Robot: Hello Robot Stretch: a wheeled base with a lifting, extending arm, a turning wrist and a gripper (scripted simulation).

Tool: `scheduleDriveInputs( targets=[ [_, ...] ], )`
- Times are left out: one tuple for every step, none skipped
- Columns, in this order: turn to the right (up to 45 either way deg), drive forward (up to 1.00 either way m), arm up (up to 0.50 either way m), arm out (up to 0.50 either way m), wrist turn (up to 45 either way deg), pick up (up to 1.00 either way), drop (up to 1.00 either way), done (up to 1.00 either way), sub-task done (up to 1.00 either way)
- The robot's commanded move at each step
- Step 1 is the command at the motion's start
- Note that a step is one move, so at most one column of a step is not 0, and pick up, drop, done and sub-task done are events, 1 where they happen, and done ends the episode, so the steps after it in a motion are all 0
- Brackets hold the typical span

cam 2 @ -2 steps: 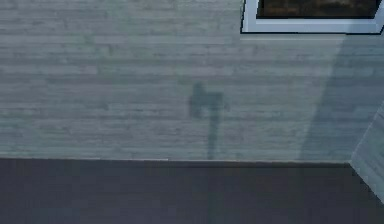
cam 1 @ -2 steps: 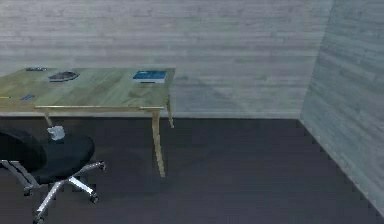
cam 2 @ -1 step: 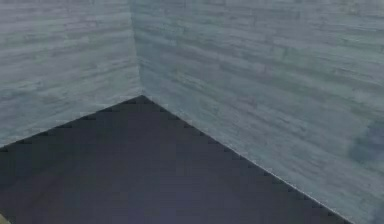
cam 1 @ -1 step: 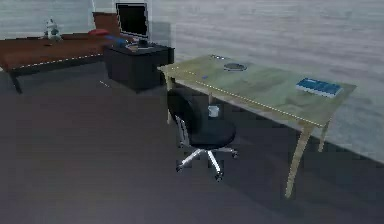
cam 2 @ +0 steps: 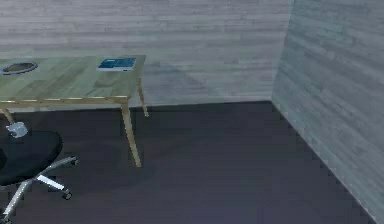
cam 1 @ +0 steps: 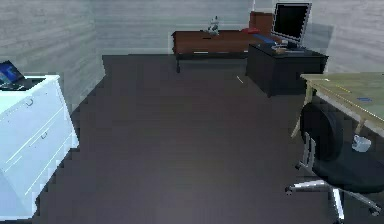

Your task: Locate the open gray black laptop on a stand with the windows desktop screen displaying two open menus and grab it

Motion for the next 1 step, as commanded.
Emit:
scheduleDriveInputs(
  targets=[
    [0.0,0.50,0.00,0.00,0.0,0.00,0.00,0.00,0.00]
  ],
)
